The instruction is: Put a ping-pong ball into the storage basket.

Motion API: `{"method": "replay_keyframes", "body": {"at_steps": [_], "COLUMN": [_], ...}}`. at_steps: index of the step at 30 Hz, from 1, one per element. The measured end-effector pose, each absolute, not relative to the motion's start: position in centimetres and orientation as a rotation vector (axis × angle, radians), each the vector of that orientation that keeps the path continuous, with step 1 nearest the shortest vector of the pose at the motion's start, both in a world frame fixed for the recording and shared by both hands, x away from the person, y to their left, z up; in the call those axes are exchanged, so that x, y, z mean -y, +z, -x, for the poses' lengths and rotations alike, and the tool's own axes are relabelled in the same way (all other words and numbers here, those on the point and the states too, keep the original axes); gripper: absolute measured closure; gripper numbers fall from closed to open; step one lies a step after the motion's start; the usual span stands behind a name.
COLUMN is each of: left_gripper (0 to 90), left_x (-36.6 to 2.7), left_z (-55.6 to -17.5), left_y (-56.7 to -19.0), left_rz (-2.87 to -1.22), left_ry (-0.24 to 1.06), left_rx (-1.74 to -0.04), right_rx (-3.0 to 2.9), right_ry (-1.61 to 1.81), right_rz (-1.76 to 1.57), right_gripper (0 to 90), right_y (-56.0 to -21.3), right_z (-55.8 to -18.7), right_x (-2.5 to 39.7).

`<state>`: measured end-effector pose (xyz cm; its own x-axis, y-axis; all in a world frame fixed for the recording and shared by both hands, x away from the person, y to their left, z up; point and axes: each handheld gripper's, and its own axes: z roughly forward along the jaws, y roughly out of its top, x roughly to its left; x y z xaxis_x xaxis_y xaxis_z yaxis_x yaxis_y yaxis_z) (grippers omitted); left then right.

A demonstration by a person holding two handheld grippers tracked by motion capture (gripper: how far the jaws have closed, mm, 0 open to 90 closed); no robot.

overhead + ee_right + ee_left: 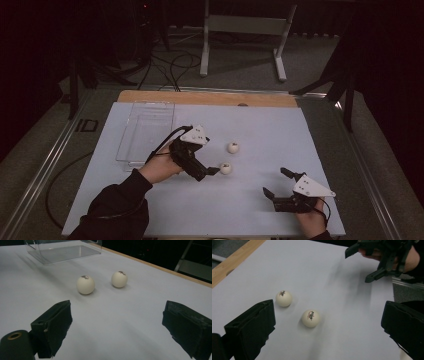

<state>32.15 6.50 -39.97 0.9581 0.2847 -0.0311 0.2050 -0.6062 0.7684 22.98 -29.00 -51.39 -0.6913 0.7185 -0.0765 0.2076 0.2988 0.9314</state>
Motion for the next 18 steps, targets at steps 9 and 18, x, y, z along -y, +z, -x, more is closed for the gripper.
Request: {"method": "replay_keyframes", "body": {"at_steps": [9, 18], "left_gripper": [0.4, 0.5], "left_x": [-5.6, -3.9], "left_z": [-32.6, -32.9], "left_y": [-40.5, -41.5], "left_rz": [-2.275, -2.325], "left_ry": [0.104, 0.099], "left_rx": [-0.348, -0.342], "right_rx": [-2.09, -2.091], "right_ry": [1.387, 1.388], "right_rz": [-0.821, -0.821], "right_gripper": [8.7, 8.8], "right_y": [-51.4, -51.4], "right_z": [-23.0, -23.0], "right_x": [28.9, 28.9]}}
